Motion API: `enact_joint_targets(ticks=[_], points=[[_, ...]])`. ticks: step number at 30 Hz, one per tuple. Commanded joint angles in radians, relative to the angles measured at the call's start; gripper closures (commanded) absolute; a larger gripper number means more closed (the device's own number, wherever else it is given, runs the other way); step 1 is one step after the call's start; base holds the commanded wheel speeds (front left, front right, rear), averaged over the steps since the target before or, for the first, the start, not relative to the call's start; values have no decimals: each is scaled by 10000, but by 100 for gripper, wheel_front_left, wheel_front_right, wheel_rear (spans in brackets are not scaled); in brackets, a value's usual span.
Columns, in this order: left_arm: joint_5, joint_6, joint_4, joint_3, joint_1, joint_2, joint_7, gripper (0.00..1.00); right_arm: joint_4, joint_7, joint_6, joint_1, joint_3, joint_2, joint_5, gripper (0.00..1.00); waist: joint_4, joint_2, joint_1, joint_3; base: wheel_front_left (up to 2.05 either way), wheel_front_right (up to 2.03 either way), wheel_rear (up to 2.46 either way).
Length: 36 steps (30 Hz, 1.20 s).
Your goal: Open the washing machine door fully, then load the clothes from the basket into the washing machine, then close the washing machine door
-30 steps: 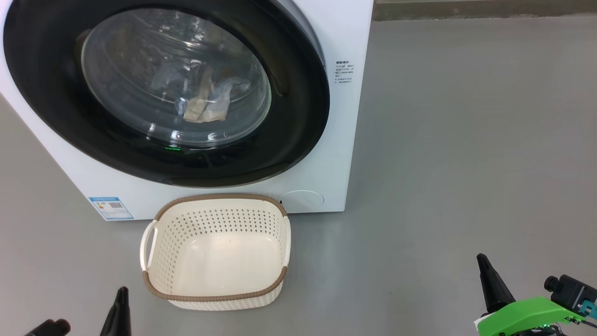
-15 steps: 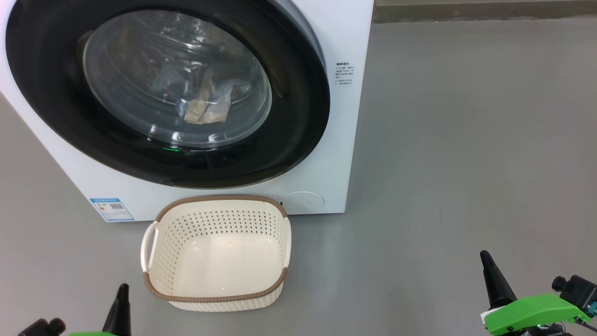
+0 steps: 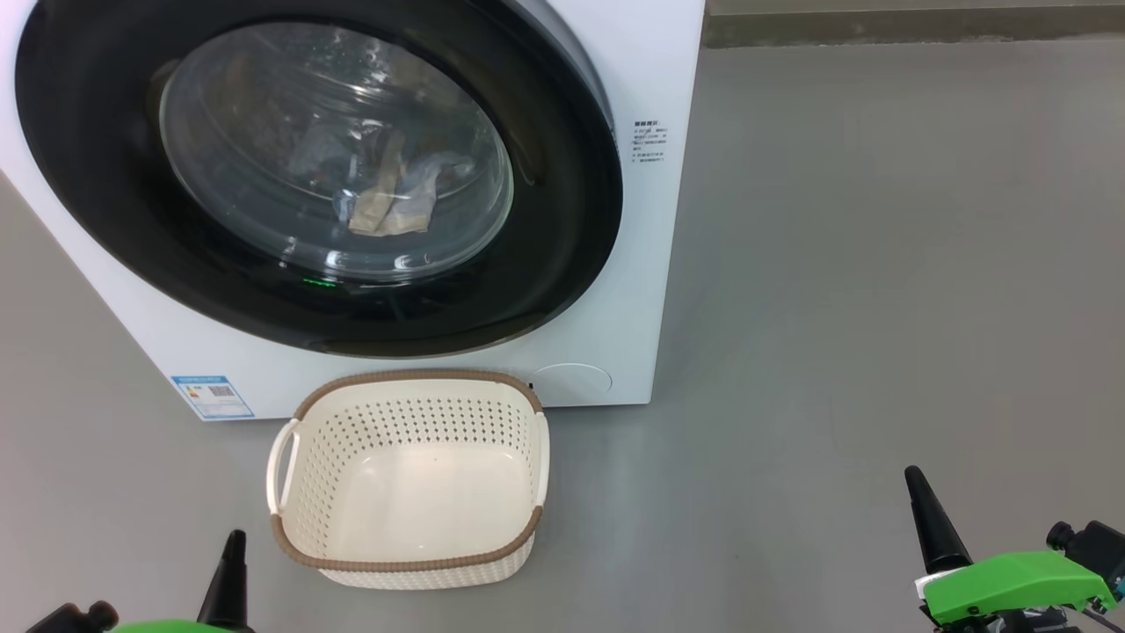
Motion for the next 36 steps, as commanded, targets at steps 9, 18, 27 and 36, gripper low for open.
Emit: enact_joint_targets(ticks=[9,18,27,36], points=[[-1242,-18,-357,398,-536,38,386,100,-499,387,-8,-175,-78,47,1185,100,9,-1,0,-42,0,0,0],[-2176,-20,-411,520,-601,-40,680,100,-671,681,-9,-175,-185,144,2122,100,17,-1,0,-79,0,0,0],[-3019,-22,-459,630,-660,-111,945,100,-827,947,-10,-174,-282,232,2968,100,24,-1,0,-112,0,0,0],[-3769,-23,-502,728,-712,-175,1180,100,-966,1182,-11,-173,-367,310,3721,100,30,-1,0,-142,0,0,0]])
